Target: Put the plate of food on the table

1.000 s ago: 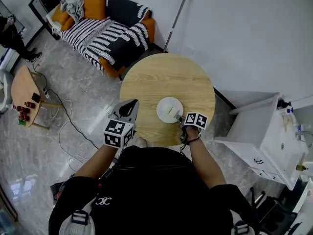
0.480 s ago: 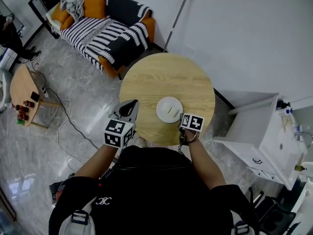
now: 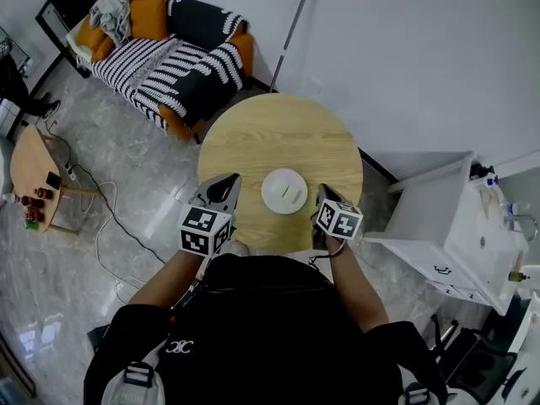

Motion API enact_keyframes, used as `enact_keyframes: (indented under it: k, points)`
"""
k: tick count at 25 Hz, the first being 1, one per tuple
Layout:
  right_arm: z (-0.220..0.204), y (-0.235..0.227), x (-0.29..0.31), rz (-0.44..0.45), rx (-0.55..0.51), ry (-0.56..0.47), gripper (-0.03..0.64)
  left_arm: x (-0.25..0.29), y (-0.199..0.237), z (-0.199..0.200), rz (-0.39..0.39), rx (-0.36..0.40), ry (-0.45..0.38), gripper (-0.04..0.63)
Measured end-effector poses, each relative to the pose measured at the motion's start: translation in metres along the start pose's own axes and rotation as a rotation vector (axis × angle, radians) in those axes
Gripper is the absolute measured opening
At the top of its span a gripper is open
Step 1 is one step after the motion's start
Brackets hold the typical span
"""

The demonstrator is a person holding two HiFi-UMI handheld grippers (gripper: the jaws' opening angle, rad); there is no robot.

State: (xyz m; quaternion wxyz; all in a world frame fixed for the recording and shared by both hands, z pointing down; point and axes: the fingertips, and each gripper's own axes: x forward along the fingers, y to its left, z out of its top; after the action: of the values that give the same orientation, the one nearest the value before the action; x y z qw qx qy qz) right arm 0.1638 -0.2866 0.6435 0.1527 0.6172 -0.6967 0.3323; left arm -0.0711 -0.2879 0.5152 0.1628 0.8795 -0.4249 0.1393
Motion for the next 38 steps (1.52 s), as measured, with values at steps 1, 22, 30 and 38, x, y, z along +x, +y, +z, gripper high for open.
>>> enact_keyframes:
  k: [1, 22, 30, 38]
  points:
    - [0.01, 0.004, -0.005, 0.008, -0.028, -0.036, 0.009, 0.002, -0.002, 0.001, -0.007, 0.004, 0.0, 0.006]
    - [0.1, 0.037, -0.096, 0.006, -0.251, -0.457, 0.006, 0.03, -0.026, 0.02, -0.089, 0.046, -0.013, 0.006]
    - [0.096, 0.033, -0.093, 0.004, -0.241, -0.446, 0.006, 0.027, -0.031, 0.026, -0.098, 0.054, -0.047, 0.006]
    - [0.093, 0.038, -0.092, 0.016, -0.242, -0.437, 0.006, 0.025, -0.027, 0.025, -0.089, 0.053, -0.041, 0.006]
